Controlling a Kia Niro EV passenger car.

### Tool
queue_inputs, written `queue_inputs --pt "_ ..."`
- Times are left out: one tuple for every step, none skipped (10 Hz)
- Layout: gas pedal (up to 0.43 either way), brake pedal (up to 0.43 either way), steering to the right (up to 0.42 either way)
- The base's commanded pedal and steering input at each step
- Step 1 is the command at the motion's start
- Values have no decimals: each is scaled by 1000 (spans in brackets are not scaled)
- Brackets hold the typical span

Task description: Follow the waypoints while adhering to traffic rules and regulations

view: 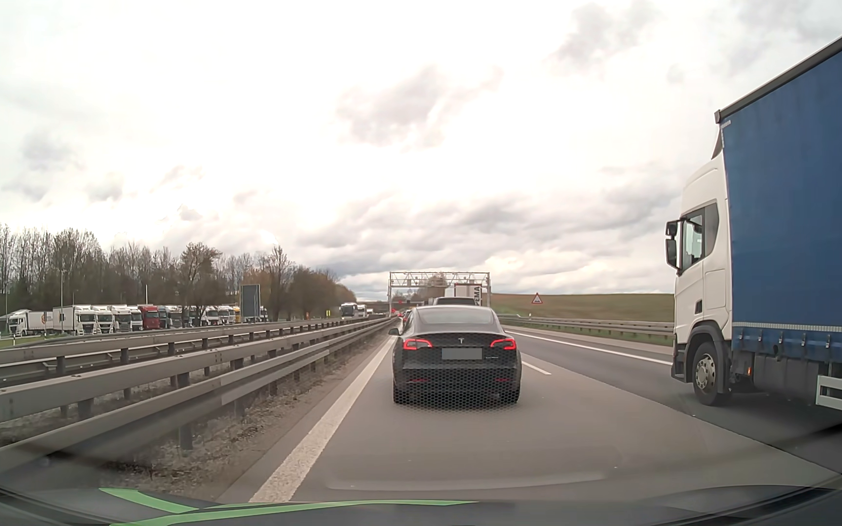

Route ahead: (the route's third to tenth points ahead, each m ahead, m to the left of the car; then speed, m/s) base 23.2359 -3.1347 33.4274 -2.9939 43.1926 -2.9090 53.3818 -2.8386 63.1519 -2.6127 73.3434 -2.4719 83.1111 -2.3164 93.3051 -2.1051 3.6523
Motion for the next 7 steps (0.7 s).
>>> queue_inputs --pt "0 98 -3" --pt "0 91 -4" --pt "0 91 -3" --pt "0 85 -4" --pt "0 79 -3" --pt "0 43 -4" --pt "0 0 -4"
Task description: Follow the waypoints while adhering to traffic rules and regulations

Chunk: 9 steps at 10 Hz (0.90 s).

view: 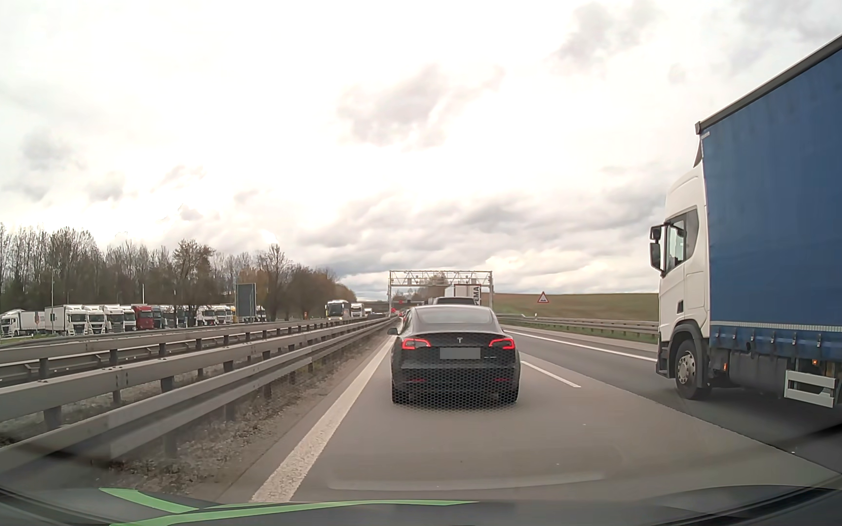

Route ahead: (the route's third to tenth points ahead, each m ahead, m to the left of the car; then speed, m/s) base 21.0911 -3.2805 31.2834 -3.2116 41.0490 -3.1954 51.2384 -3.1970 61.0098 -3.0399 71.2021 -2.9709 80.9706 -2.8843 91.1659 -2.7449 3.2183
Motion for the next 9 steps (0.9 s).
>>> queue_inputs --pt "0 0 -4" --pt "0 0 -3" --pt "0 0 -4" --pt "0 0 -4" --pt "0 0 -3" --pt "0 0 -4" --pt "0 0 -4" --pt "0 0 -4" --pt "0 0 -4"
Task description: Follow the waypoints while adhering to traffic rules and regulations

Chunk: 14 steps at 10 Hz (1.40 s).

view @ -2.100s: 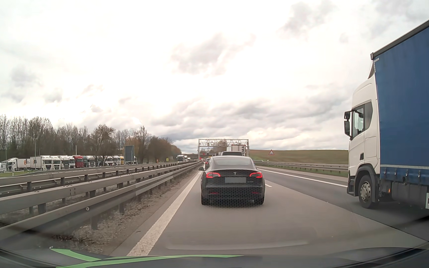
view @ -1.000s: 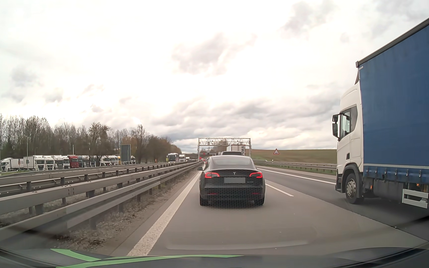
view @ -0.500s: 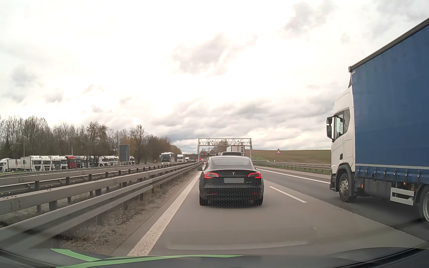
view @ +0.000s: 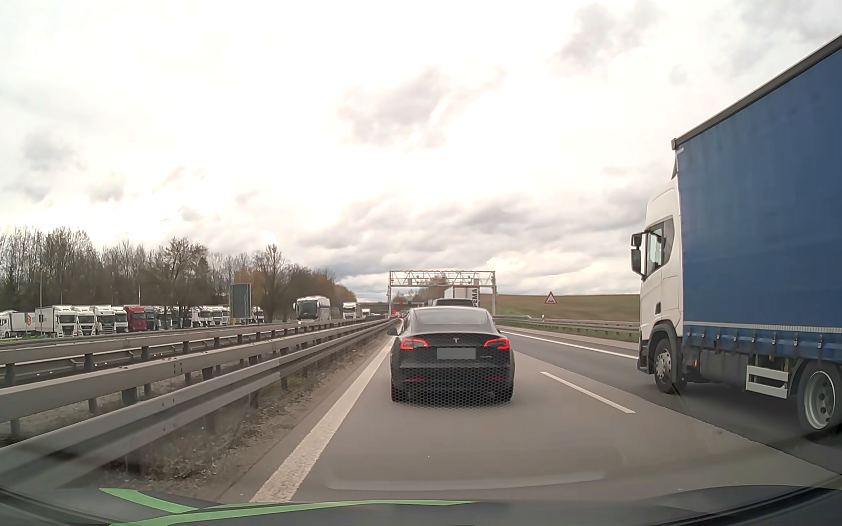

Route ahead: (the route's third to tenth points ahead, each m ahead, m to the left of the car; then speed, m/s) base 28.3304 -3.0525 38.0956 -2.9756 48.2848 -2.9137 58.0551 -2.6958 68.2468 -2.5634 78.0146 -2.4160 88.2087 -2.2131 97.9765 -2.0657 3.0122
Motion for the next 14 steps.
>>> queue_inputs --pt "0 0 -4" --pt "0 0 -4" --pt "0 0 -4" --pt "0 0 -4" --pt "0 0 -4" --pt "0 0 -4" --pt "0 0 -4" --pt "0 0 -3" --pt "0 0 -3" --pt "0 0 -3" --pt "0 0 -3" --pt "0 0 -3" --pt "0 0 -3" --pt "0 0 -3"
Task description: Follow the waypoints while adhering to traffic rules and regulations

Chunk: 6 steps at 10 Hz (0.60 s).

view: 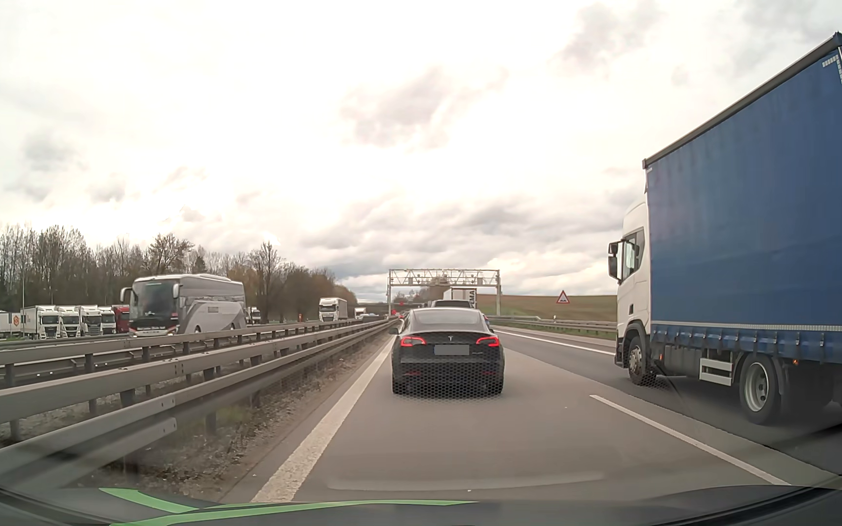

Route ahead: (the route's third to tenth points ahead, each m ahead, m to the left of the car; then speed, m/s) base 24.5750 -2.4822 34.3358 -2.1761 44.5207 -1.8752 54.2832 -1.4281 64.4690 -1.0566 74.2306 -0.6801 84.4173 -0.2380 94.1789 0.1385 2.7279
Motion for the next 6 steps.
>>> queue_inputs --pt "0 0 -3" --pt "0 0 -2" --pt "0 0 -3" --pt "0 0 -2" --pt "0 0 -2" --pt "0 0 -2"
